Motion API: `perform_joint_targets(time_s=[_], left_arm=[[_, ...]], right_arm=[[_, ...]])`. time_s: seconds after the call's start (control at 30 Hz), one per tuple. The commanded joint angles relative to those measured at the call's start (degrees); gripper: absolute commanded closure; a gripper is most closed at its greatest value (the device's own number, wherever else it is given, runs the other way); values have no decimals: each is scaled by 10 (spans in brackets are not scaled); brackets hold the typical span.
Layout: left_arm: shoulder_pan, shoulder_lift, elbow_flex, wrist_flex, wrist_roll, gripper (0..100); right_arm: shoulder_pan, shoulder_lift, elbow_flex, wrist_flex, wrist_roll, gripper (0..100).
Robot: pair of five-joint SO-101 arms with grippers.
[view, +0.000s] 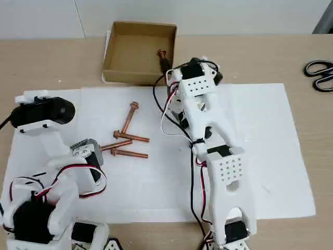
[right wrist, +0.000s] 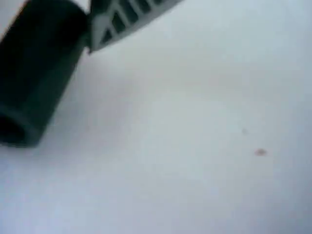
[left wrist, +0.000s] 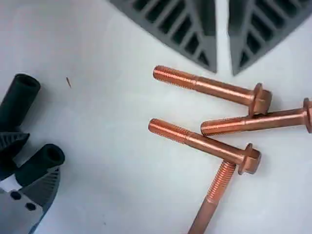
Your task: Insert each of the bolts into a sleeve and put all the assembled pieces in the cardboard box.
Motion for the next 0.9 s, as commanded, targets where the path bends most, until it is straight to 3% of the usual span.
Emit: perform_joint_targets(time_s=[0.0,0.7,0.87], left_arm=[[-1,-4,-15,-6,-3,994],[-2,-4,-15,-3,-3,994],[-2,-4,-15,-5,-3,994]], right_arm=[[7,-4,-4,-12,0,841],[7,43,-4,-43,1,842],[7,43,-4,-43,1,965]])
